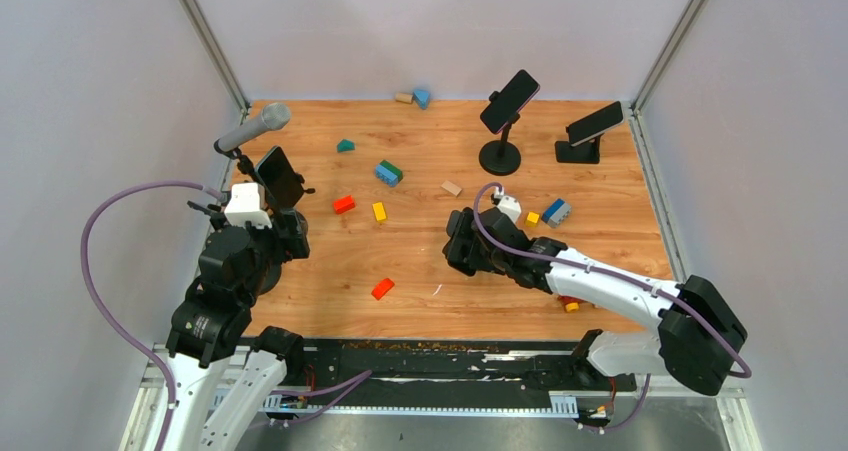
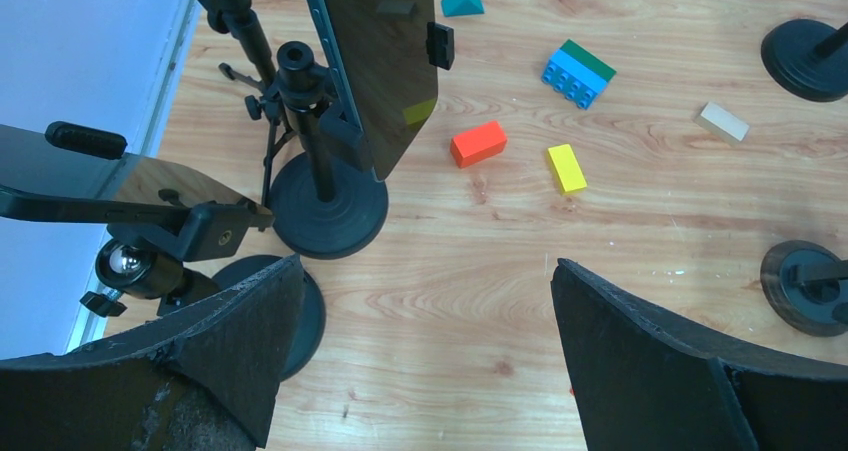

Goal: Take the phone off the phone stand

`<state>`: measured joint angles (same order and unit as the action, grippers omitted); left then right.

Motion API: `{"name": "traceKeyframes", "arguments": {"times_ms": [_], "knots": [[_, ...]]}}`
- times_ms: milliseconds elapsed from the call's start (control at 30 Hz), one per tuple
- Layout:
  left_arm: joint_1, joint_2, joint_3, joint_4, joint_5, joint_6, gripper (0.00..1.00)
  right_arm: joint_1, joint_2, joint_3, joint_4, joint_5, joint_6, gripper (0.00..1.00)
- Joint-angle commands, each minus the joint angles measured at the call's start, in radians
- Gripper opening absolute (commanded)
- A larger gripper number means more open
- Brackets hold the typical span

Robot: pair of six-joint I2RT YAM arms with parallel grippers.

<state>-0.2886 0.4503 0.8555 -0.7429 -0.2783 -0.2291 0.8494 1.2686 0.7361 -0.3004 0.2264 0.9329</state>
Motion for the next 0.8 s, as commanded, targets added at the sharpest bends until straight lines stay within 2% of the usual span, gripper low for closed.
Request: {"name": "traceKeyframes", "arguments": {"times_ms": [0, 433, 767], "knots": [[-0.007, -0.007, -0.007, 0.035, -0.010, 0.013, 1.00, -0.001, 0.000, 0.036, -0.048, 0.023, 0.021, 0.86], [-0.008, -0.008, -0.007, 0.035, -0.012, 0.013, 1.00, -0.002, -0.088, -0.016, -0.066, 0.079, 0.040, 0.58], [-0.007, -0.010, -0.007, 0.034, -0.012, 0.013, 1.00, -0.002, -0.162, -0.015, -0.066, 0.080, -0.041, 0.14]]}}
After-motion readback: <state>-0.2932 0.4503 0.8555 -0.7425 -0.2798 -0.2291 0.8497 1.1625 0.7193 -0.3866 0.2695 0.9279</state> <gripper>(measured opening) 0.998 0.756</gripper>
